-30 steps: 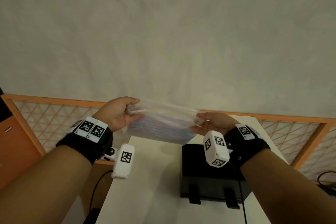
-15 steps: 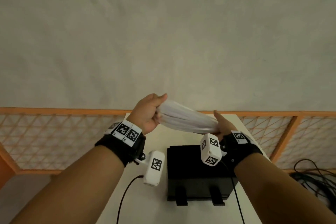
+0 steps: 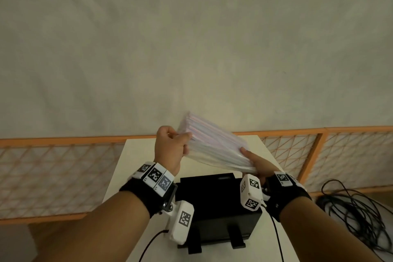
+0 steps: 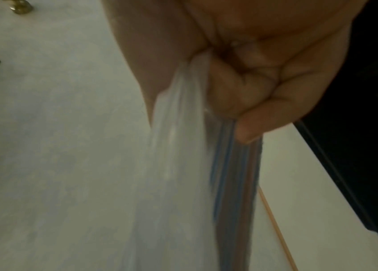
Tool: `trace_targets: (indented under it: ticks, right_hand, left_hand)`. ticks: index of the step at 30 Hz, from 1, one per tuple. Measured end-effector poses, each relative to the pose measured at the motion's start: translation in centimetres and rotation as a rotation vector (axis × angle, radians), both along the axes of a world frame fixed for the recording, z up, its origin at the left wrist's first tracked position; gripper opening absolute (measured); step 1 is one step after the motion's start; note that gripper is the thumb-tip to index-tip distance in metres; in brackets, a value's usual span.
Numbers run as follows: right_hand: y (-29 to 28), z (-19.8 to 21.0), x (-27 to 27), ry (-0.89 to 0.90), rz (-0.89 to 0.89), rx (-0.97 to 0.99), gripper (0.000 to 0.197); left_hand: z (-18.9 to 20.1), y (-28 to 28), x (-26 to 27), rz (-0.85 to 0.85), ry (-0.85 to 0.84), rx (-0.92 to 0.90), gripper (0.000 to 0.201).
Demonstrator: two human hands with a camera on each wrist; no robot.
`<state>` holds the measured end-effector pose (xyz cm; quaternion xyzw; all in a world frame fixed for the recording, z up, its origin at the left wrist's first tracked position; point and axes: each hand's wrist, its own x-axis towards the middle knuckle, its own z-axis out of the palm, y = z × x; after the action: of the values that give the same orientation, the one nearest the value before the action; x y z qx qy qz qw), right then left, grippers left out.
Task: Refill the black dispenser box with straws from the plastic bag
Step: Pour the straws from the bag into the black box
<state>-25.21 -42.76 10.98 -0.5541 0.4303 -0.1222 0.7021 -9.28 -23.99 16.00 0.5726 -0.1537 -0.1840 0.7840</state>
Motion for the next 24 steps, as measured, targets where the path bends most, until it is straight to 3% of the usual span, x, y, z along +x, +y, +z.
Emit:
trace_targets:
  ticks: [2,6,7,9,10,13,17,21,24]
  right_hand:
    - [-0.6,0.5,-0.3,-0.12,-0.023,0.042,0.051]
    - [-2.5,0.4,-0.8,-0.273,-0.047,0.034,0.029]
    - [-2.9,0.2,-1.0,-0.289,-0.034,0.027,0.04]
    - [-3.6,-0.2,-1.2,-0.254,-0.02,0.002,0.086]
    - [-3.8,-0.6,-1.4,-0.249,-0.022,-0.009,0.095]
    - [-4.1,-1.2,-1.5,-0.21,0.006,-0.047,0.072]
    - [-4.0,-1.9,-1.1,-0.179,0.052,-0.082,0.038]
    - [-3.8,-2.0,-0.6,-0.18,0.048,-0.158,0.03]
    - [-3.9,-2.3,-0.6,-0.18,0.052,-0.232,0.026]
  left_hand:
    - [-0.7,-0.4,0.4,-0.022,0.143,-0.004,0.039]
    - [-1.2,-0.1,1.1,-0.402,0.244,0.122,0.04]
    - [-1.6,0.0,1.4,-0.471,0.216,0.175,0.048]
    - [-2.6,0.1,1.9,-0.527,0.119,0.309,0.058]
    - [-3.1,0.1,2.2,-0.531,0.075,0.375,0.056]
    - [-4.7,0.1,2.5,-0.537,0.0,0.496,0.05]
    - [-6.9,-0.2,1.8,-0.581,0.023,0.418,0.043]
    - [-8.8,-0.2,2.1,-0.53,-0.019,0.44,0.041]
    - [-9.7,-0.4,2.7,-0.474,0.022,0.43,0.059]
